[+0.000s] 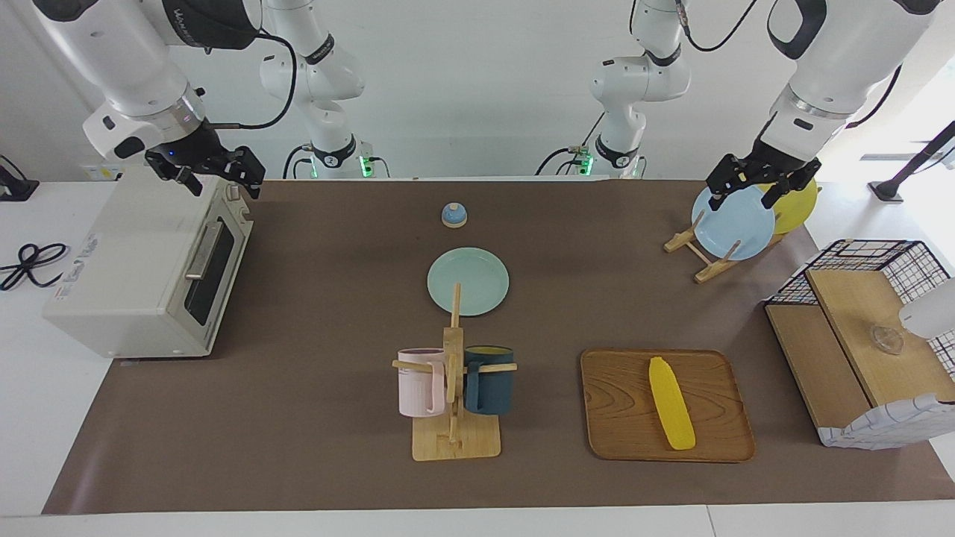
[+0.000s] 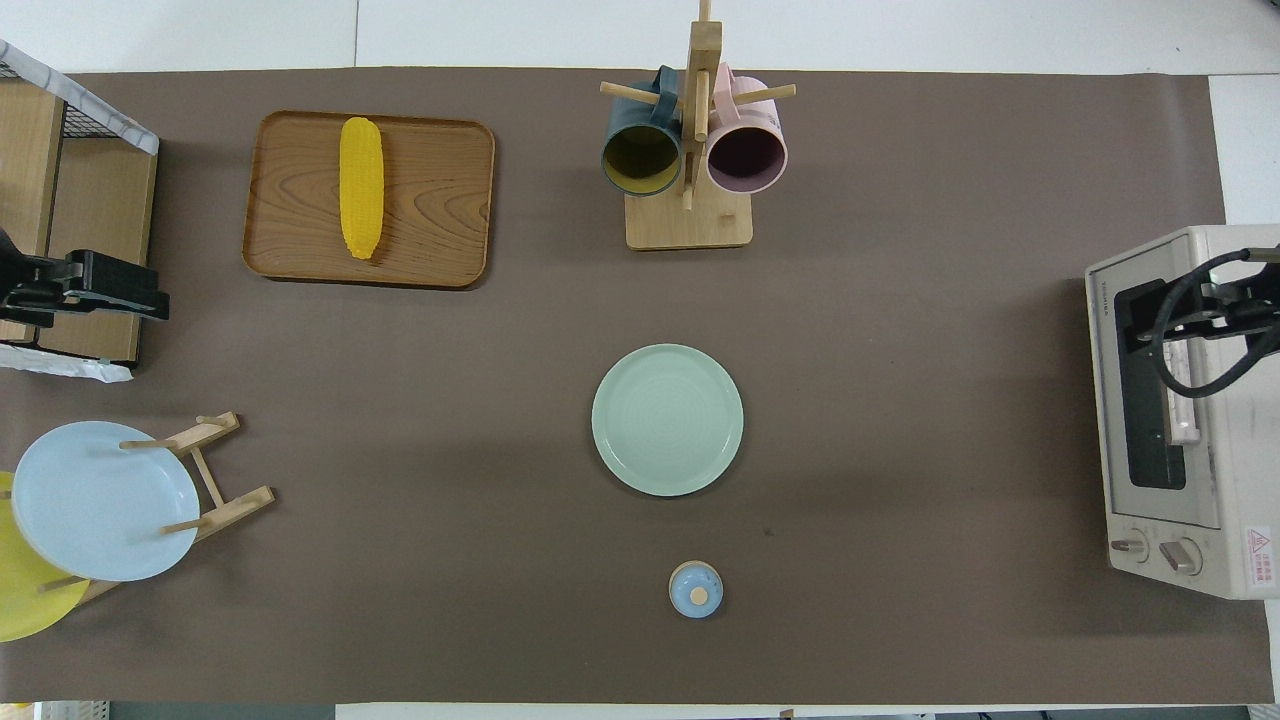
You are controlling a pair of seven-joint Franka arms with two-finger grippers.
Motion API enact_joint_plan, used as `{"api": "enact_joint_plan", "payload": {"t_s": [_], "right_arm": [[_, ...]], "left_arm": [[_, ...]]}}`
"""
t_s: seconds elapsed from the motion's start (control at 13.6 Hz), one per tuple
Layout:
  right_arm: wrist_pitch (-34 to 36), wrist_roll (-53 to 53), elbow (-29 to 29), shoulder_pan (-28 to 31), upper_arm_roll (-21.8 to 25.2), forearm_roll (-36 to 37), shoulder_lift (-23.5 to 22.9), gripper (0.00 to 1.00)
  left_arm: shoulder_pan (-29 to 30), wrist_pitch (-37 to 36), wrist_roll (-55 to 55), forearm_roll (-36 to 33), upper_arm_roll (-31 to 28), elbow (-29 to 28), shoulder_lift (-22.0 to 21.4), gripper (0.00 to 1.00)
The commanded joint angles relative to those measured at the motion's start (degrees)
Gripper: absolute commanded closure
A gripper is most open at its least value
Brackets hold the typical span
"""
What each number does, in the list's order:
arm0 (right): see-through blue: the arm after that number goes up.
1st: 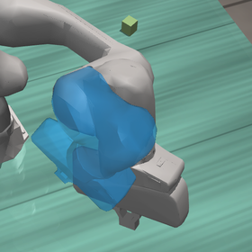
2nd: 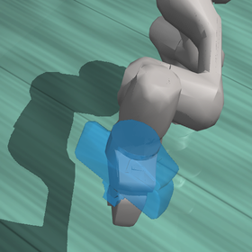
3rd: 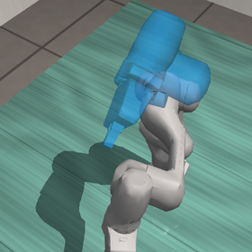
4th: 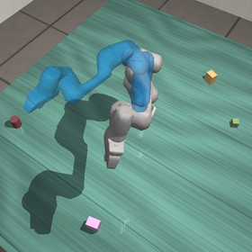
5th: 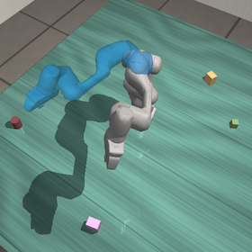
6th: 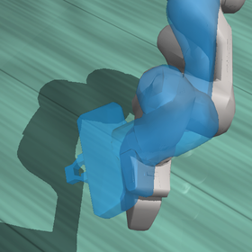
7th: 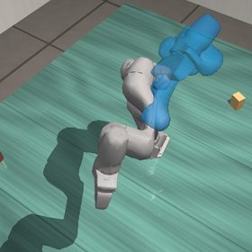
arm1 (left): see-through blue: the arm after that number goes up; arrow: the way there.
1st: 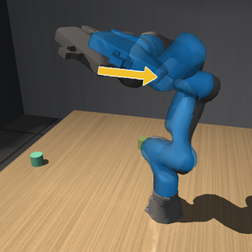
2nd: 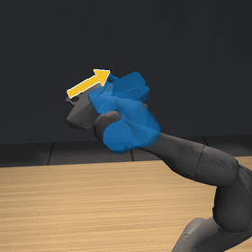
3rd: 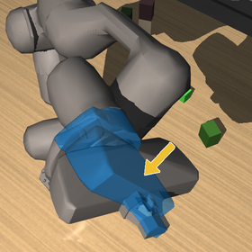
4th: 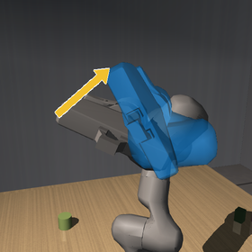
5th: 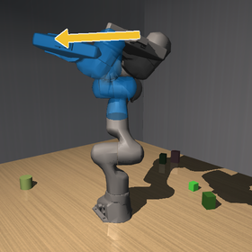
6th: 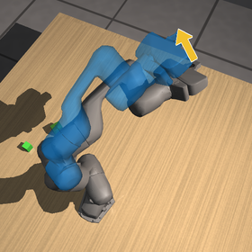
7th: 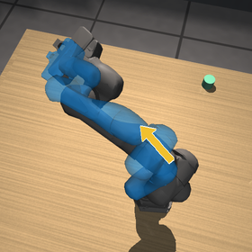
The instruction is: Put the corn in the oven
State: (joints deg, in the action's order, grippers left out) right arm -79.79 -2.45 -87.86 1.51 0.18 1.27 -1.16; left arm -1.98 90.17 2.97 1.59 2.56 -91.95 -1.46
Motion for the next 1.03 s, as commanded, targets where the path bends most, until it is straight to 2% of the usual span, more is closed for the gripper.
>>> {"api": "enact_joint_plan", "payload": {"t_s": [0.0, 0.52, 0.66, 0.74, 0.81, 0.96], "right_arm": [[0.16, 1.75, 0.67, 0.78, -0.62, 0.23, -0.33, 0.0], [-2.46, 2.28, -1.08, 0.07, -0.79, 0.23, 0.63, 0.0], [-6.15, 5.07, -6.24, 0.6, -0.8, 0.31, 2.91, 0.89], [-7.56, 8.05, -9.05, 0.69, -0.62, 0.31, 3.96, 1.0], [-11.66, 8.69, -13.08, 0.69, -0.36, 0.66, 5.71, 1.0], [-18.52, 8.69, -20.21, 2.08, -0.27, 5.99, 8.27, 1.0]], "left_arm": [[-0.39, 0.71, -0.16, -0.53, -0.45, -0.96, -1.09, 0.0], [-0.39, 0.71, -0.16, -0.45, -0.45, -0.96, -1.09, 0.0], [-0.3, 0.62, -0.16, -0.44, -0.45, -1.13, -1.18, 0.0], [-0.21, 0.88, -0.07, -0.27, -0.45, -1.13, -1.27, 0.0], [-0.04, 1.32, 0.19, -0.18, -0.45, -1.13, -1.18, 0.0], [-0.13, 4.38, 1.68, -0.27, -0.45, -1.66, -1.09, 0.0]]}}
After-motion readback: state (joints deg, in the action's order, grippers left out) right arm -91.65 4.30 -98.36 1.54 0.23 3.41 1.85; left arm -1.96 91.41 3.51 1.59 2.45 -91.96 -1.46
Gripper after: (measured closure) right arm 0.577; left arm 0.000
